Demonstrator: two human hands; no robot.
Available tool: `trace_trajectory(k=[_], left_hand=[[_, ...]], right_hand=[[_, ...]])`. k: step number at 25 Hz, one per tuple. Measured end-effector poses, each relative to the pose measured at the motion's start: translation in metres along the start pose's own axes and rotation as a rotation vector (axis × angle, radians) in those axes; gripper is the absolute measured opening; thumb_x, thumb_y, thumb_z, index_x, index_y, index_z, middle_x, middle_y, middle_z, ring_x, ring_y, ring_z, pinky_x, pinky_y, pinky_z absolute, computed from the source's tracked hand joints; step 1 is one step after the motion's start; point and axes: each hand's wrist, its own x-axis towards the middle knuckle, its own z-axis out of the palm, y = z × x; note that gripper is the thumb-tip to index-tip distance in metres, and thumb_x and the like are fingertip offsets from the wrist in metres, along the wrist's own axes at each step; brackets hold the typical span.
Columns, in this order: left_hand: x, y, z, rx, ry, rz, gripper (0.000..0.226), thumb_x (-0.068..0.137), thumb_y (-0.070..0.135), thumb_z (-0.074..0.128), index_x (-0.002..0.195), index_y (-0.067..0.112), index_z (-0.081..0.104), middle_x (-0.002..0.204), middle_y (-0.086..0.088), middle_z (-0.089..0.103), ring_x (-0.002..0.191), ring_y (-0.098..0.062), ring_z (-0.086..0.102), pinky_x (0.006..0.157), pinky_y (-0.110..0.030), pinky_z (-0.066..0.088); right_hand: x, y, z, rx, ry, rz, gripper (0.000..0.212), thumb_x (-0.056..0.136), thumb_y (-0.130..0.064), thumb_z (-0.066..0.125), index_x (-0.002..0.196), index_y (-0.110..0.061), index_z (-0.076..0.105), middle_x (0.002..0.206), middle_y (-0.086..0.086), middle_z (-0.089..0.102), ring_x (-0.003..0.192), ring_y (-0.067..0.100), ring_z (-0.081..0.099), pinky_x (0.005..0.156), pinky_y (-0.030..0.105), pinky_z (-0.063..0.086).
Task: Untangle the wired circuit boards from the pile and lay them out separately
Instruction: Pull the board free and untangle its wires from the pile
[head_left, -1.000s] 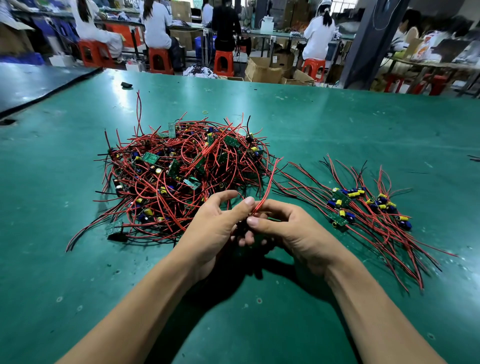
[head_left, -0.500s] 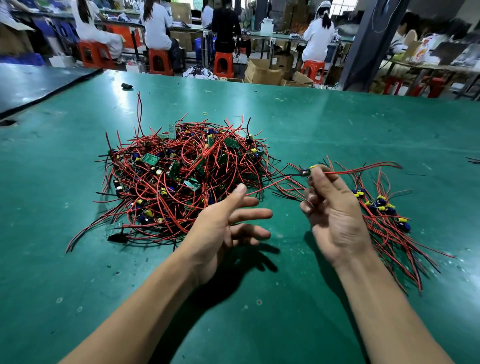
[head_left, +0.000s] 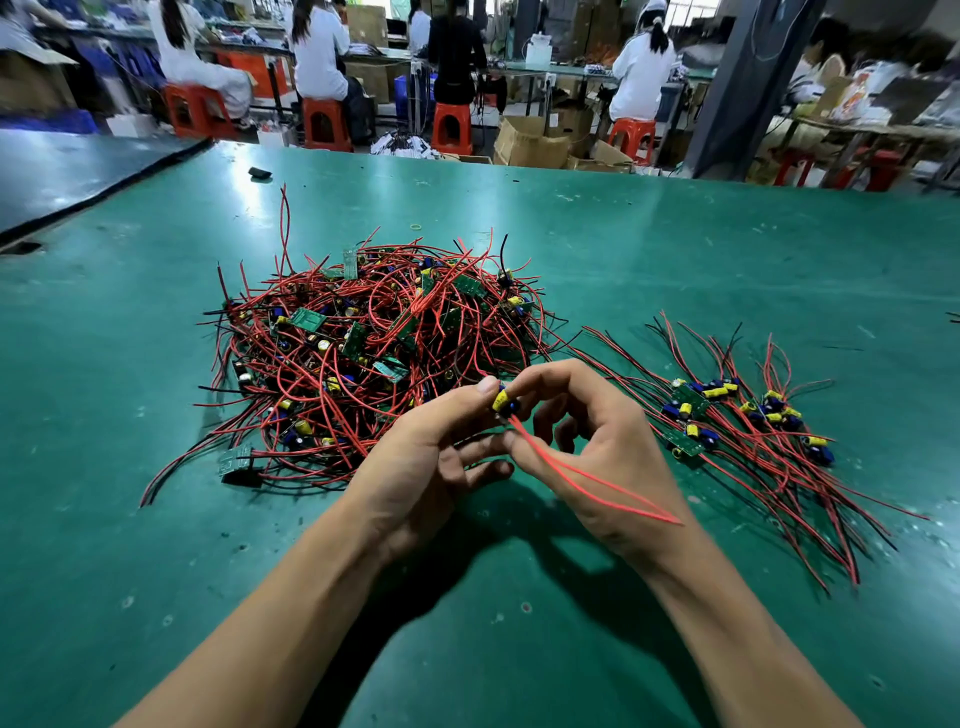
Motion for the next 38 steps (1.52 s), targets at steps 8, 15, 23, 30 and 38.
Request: trace_trajectory(k=[8,15,23,30,38], left_hand=[[-0.003,0.0,-0.001,0.067,-0.081,-0.069,0.014,0.073,0.027,0.073,0.085,0.022,0.079,0.088,-0.004,0.074,0.07,-0.015,0.07,0.065,-0.025,0.057],[-0.007,-0.006,0.005,0.238,-0.068,0.036,0.018,0.082,0.013,0.071,0.097,0.008,0.077,0.078,-0.005,0.073,0.06,-0.011,0.064,0.06,-0.022,0.055],[-0.011,-0.01,0.01,0.441,-0.06,0.078,0.014,0.088,0.005,0.067,0.1,0.004,0.075,0.074,-0.002,0.071,0.062,-0.013,0.057,0.059,-0.022,0.049],[-0.008,-0.012,0.011,0.292,0.05,0.011,0.014,0.091,0.003,0.059,0.094,-0.001,0.073,0.084,-0.016,0.074,0.065,-0.031,0.07,0.056,-0.025,0.055],[-0.008,-0.012,0.01,0.364,0.013,0.004,0.023,0.092,0.008,0.058,0.076,0.01,0.075,0.076,-0.014,0.072,0.058,-0.023,0.067,0.055,-0.024,0.046]], right_hand=[[0.006,0.008,-0.012,0.352,0.027,0.23,0.011,0.084,-0.015,0.073,0.092,-0.02,0.077,0.076,-0.006,0.068,0.064,0.007,0.051,0.057,0.019,0.04],[0.004,0.012,-0.011,0.308,-0.098,0.48,0.042,0.077,-0.049,0.071,0.105,-0.018,0.079,0.098,0.004,0.078,0.09,0.019,0.071,0.08,0.034,0.054],[0.004,0.013,-0.015,0.246,-0.102,0.522,0.016,0.084,-0.033,0.076,0.093,-0.02,0.08,0.086,0.004,0.072,0.077,0.012,0.057,0.061,0.022,0.04],[0.005,0.012,-0.012,0.419,-0.037,0.605,0.025,0.071,-0.034,0.083,0.084,-0.014,0.076,0.077,0.008,0.07,0.064,0.017,0.059,0.053,0.028,0.053],[0.005,0.018,-0.011,0.506,-0.077,0.616,0.03,0.055,-0.035,0.091,0.069,-0.023,0.067,0.078,0.007,0.07,0.059,0.017,0.056,0.063,0.037,0.044]])
